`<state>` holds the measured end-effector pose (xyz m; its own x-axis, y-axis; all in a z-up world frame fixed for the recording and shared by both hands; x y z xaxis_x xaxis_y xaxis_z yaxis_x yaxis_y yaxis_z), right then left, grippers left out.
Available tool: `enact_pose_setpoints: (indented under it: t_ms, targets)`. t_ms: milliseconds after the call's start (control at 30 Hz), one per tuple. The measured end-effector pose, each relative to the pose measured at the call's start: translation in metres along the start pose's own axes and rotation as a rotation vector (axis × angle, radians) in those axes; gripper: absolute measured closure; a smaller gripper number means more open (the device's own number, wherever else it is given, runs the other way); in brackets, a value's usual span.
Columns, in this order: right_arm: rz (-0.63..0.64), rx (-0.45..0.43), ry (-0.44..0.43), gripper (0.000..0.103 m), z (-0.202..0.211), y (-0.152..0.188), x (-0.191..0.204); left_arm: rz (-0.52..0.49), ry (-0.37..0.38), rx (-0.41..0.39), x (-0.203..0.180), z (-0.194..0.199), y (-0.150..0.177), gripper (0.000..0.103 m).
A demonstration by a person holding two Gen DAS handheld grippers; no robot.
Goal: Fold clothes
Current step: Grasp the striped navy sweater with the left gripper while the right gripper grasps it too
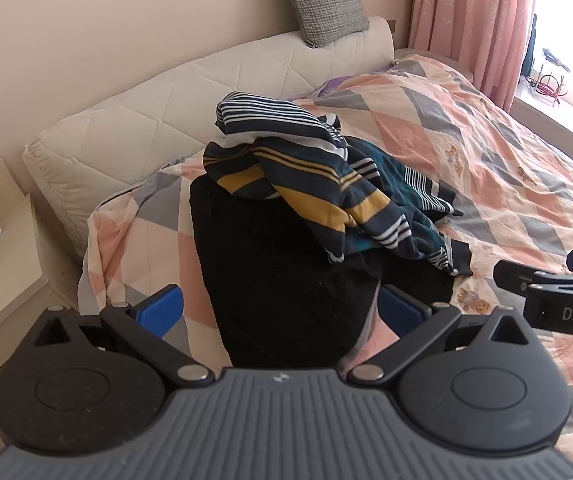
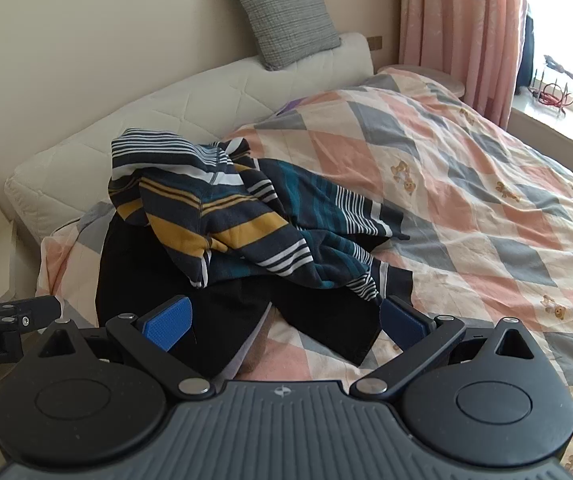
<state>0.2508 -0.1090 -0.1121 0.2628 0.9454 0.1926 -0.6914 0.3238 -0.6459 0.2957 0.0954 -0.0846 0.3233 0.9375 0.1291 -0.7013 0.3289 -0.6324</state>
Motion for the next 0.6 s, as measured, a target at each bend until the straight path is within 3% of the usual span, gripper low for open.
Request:
enact_pose_setpoints:
  t_ms: [367, 533, 600]
  targets:
    - [-0.018, 0.004, 0.049, 0.000, -0.034, -0.023, 0.012, -0.010, 0.060, 0.025, 0.019, -0.047, -0.029, 0.001]
    - [-0.110, 0.070, -0.001, 0.000, -0.061, -0.026, 0.004, -0.015, 0.077, 0.035, 0.025, -0.071, -0.037, 0.001]
    - [-0.171, 0.114, -0.033, 0.000, -0.074, -0.024, -0.002, -0.012, 0.050, 0.027, 0.027, -0.081, -0.037, 0.001]
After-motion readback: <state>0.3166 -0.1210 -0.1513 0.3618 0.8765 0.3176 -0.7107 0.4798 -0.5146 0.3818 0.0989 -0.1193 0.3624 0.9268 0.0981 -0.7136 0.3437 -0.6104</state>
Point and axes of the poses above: each gripper's, at about its wrist camera, not at the fingertips, and z roughly against the way its jaws point, x to its left, y to its underside, the point moved 4 cm from there along -z, roughly the way its jaws point, and after that the axes turned 6 degrees about -z, right-handed, at the moved point
